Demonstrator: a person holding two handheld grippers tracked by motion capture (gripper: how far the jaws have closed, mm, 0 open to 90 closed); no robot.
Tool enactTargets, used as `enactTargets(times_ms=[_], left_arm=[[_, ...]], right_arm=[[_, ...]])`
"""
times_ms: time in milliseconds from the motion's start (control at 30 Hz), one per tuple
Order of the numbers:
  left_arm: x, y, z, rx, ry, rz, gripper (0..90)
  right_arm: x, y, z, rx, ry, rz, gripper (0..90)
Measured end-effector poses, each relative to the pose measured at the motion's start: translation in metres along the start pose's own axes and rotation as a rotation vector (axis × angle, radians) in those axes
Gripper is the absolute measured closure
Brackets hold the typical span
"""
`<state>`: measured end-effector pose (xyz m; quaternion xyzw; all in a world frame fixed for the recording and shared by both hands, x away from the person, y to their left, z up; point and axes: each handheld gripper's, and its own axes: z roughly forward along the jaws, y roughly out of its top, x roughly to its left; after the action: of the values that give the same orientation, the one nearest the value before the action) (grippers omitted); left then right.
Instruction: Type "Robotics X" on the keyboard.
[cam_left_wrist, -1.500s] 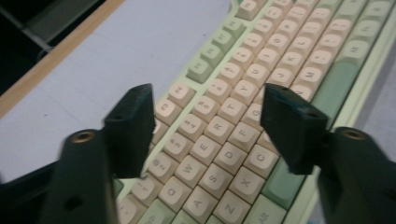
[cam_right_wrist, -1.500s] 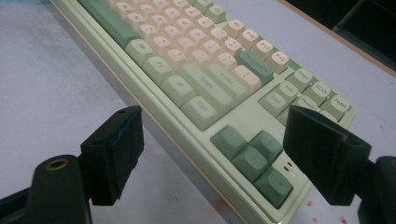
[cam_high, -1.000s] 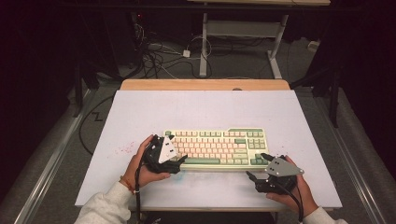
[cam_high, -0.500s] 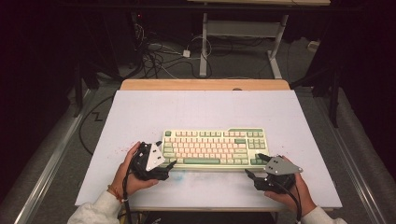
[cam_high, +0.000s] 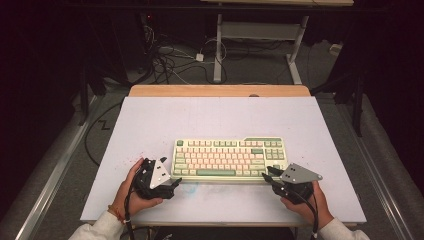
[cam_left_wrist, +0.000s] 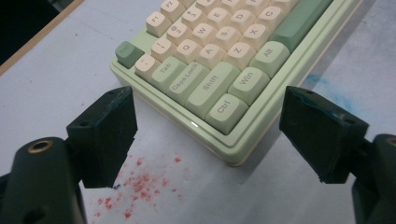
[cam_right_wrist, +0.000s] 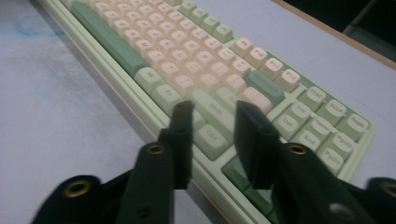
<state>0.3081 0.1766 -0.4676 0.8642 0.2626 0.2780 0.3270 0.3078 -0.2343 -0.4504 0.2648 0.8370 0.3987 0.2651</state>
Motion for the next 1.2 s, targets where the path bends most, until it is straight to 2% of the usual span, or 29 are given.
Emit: enactTargets(times_ms=[133,267,433,800,1200], left_arm=[[0.000,-0.002,-0.001,0.006,-0.002,-0.004,18.1],[0.000,-0.004,-0.001,0.013,-0.004,-0.008,18.1],[0.001,-0.004,-0.002,0.007,0.000,-0.024,18.2],[0.000,-0.005,0.002,0.031,-0.019,-0.014,18.1],[-0.001,-0.006,0.002,0.027,-0.023,-0.008,18.2]], right_arm=[[0.000,0.007,0.005,0.007,0.035,-0.006,85.1],[0.000,0.014,0.012,0.008,0.053,-0.011,89.4],[-0.001,0.023,0.022,0.017,0.061,-0.017,89.8],[-0.002,0.041,0.046,0.035,0.081,-0.021,89.9],[0.003,0.063,0.084,0.073,0.099,-0.042,89.9]])
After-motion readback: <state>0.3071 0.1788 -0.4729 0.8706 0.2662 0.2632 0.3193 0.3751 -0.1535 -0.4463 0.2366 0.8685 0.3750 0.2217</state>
